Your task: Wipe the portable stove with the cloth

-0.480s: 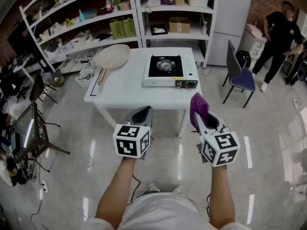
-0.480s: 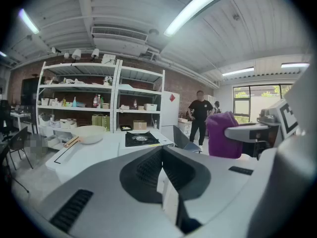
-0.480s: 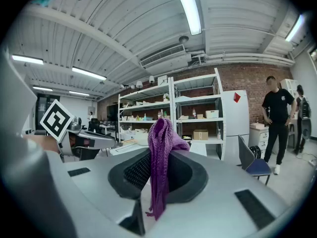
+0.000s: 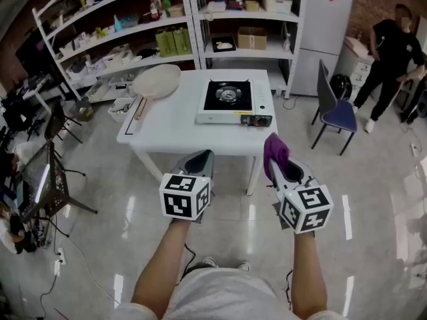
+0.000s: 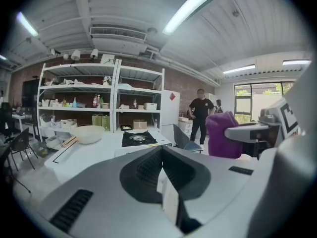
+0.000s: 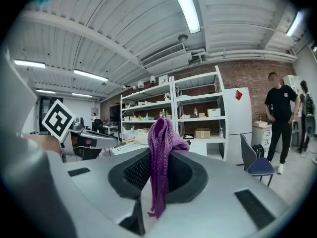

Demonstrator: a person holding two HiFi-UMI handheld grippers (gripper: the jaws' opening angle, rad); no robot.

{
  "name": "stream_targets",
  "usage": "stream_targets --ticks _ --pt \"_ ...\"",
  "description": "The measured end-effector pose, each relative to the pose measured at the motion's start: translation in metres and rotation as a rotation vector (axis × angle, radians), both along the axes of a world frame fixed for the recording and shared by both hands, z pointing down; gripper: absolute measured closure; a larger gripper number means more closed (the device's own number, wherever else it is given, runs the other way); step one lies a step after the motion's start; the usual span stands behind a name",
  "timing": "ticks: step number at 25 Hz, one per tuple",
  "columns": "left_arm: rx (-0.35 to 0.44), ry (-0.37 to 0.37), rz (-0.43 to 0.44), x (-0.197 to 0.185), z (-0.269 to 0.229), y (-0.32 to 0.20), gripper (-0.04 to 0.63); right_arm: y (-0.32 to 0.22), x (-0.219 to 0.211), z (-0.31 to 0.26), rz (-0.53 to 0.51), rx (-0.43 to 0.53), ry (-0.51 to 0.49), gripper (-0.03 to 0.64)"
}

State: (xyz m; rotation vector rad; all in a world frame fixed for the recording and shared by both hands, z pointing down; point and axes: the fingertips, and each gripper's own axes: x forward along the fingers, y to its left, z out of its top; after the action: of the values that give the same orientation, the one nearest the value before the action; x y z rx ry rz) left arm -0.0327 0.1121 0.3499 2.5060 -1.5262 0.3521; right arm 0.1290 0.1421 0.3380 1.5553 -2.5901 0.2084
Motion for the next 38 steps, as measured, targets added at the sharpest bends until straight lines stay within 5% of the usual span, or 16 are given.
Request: stream_targets --ticks 17,38 --pt "-0.013 0.000 -0.009 0.030 0.016 -0.056 0.591 -0.057 0.029 0.016 -0.029 -0.019 0.020 0.554" --pt "-0.033 -0.001 0.084 -0.005 0.026 -0.270 0.591 -0.257 0.004 0.023 0.042 -0.092 0.076 0.554"
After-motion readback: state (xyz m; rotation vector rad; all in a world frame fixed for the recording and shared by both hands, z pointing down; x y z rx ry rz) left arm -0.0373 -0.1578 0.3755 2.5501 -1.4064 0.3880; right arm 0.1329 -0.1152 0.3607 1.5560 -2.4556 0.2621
